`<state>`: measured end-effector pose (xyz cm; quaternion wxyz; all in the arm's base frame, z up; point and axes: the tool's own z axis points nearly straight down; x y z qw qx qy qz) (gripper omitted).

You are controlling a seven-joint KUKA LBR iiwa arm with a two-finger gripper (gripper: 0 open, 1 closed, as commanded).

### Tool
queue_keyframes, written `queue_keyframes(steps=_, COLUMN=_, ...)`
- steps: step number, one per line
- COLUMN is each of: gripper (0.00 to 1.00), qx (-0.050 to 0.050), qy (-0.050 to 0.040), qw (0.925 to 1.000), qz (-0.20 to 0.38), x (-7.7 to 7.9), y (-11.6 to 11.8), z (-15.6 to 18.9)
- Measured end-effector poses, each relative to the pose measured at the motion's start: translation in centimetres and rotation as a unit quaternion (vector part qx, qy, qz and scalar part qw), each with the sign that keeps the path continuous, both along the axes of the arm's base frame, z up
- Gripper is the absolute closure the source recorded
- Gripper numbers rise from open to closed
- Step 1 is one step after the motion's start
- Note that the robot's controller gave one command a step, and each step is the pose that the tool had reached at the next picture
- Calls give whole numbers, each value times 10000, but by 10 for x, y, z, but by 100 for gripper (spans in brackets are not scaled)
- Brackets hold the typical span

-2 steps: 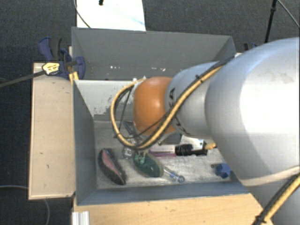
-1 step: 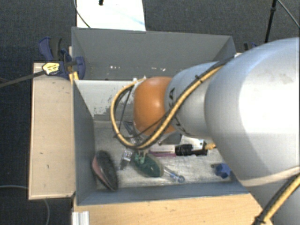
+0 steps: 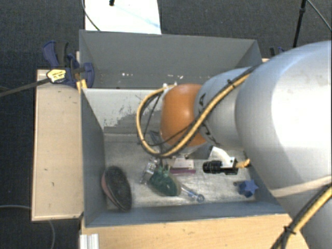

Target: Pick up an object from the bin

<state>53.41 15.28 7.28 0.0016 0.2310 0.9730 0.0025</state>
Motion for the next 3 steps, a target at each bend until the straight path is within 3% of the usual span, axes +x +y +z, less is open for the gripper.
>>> queue_keyframes(steps=1, gripper=0, qx=-17, qy=32, qw=9987, qz=-516, x=-41, y=-17, z=23)
queue_keyframes(steps=2, gripper=100, qx=-15, qy=22, qw=9986, qz=-536, x=-40, y=-17, z=23)
queue_keyframes(steps=3, gripper=100, qx=-9, qy=-16, qw=9991, qz=-421, x=-35, y=-17, z=155)
